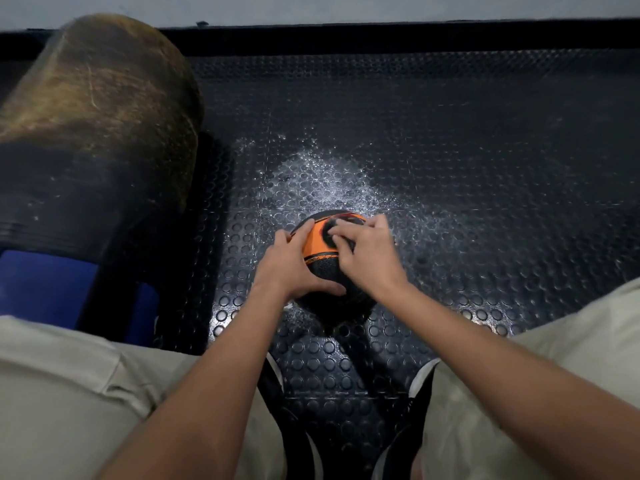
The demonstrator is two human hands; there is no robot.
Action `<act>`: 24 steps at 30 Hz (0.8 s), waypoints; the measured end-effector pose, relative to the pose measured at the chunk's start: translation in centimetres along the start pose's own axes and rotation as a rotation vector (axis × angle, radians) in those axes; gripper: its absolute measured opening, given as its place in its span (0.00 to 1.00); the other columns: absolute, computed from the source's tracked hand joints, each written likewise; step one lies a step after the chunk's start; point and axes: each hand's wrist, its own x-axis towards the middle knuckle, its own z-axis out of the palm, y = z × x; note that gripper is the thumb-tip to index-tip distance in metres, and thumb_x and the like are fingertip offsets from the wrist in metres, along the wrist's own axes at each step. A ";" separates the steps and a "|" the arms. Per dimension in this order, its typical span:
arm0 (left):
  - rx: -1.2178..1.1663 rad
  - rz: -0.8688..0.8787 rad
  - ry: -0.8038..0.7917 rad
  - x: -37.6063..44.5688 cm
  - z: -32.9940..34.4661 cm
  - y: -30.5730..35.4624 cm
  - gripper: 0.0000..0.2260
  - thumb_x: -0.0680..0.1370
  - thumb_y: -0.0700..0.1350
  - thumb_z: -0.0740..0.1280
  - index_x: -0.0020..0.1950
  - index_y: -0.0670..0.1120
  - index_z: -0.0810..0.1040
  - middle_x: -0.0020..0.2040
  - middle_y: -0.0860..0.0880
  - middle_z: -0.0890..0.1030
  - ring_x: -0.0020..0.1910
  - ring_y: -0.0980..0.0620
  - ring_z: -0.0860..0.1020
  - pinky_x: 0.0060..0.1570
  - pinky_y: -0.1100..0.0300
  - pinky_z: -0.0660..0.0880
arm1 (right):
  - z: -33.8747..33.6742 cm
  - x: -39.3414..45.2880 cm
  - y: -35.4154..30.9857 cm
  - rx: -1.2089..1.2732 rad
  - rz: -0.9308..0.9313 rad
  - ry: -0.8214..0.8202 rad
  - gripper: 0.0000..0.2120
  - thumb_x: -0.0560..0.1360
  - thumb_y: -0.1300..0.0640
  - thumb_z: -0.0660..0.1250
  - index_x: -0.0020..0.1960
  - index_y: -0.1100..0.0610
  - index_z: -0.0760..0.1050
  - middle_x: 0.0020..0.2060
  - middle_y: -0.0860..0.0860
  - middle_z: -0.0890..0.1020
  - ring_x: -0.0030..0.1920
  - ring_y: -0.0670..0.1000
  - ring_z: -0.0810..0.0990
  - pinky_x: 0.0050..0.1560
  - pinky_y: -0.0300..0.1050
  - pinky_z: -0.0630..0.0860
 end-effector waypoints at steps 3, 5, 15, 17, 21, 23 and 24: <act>-0.019 -0.013 0.001 -0.2 0.1 -0.5 0.65 0.47 0.76 0.76 0.79 0.66 0.49 0.70 0.49 0.63 0.67 0.44 0.71 0.63 0.42 0.76 | -0.2 1.0 0.9 0.006 -0.024 -0.023 0.12 0.78 0.49 0.68 0.60 0.43 0.83 0.56 0.49 0.82 0.52 0.44 0.69 0.61 0.42 0.75; -0.012 -0.014 0.007 -0.1 0.2 -0.3 0.65 0.48 0.76 0.76 0.80 0.65 0.49 0.71 0.49 0.62 0.69 0.44 0.69 0.64 0.41 0.74 | -0.8 2.3 2.0 0.063 0.112 0.025 0.10 0.79 0.51 0.68 0.58 0.45 0.84 0.51 0.49 0.84 0.54 0.50 0.76 0.62 0.42 0.73; -0.030 -0.030 -0.012 0.2 0.1 -0.7 0.68 0.44 0.76 0.75 0.79 0.67 0.47 0.69 0.48 0.62 0.69 0.43 0.69 0.65 0.42 0.74 | 0.0 -0.8 -1.0 -0.004 -0.170 0.001 0.10 0.76 0.56 0.72 0.57 0.51 0.85 0.58 0.50 0.84 0.52 0.52 0.72 0.57 0.46 0.77; -0.048 -0.040 -0.012 0.2 0.1 -0.8 0.68 0.44 0.75 0.76 0.79 0.67 0.48 0.71 0.48 0.61 0.70 0.42 0.69 0.67 0.42 0.73 | -0.2 -0.1 -0.3 0.004 -0.147 -0.005 0.10 0.76 0.55 0.72 0.57 0.50 0.85 0.57 0.48 0.84 0.52 0.51 0.72 0.58 0.47 0.77; -0.036 -0.056 -0.031 0.0 0.1 -0.6 0.67 0.46 0.75 0.77 0.78 0.68 0.47 0.74 0.49 0.59 0.72 0.41 0.66 0.67 0.38 0.72 | -2.2 2.3 2.2 0.131 0.316 0.069 0.10 0.80 0.54 0.68 0.58 0.48 0.85 0.48 0.46 0.85 0.43 0.47 0.80 0.44 0.30 0.73; -0.009 -0.052 -0.037 0.0 0.0 -0.3 0.67 0.45 0.76 0.77 0.78 0.68 0.46 0.74 0.48 0.59 0.72 0.40 0.66 0.66 0.37 0.72 | -2.3 2.5 3.0 0.140 0.423 0.089 0.10 0.80 0.54 0.68 0.58 0.49 0.85 0.51 0.47 0.86 0.37 0.44 0.79 0.33 0.23 0.69; 0.010 -0.048 -0.038 0.0 0.0 -0.2 0.67 0.46 0.75 0.77 0.79 0.67 0.46 0.73 0.47 0.59 0.72 0.40 0.67 0.65 0.37 0.73 | -1.8 2.3 3.0 0.118 0.415 0.091 0.10 0.80 0.53 0.67 0.58 0.48 0.85 0.53 0.49 0.86 0.37 0.41 0.77 0.33 0.22 0.67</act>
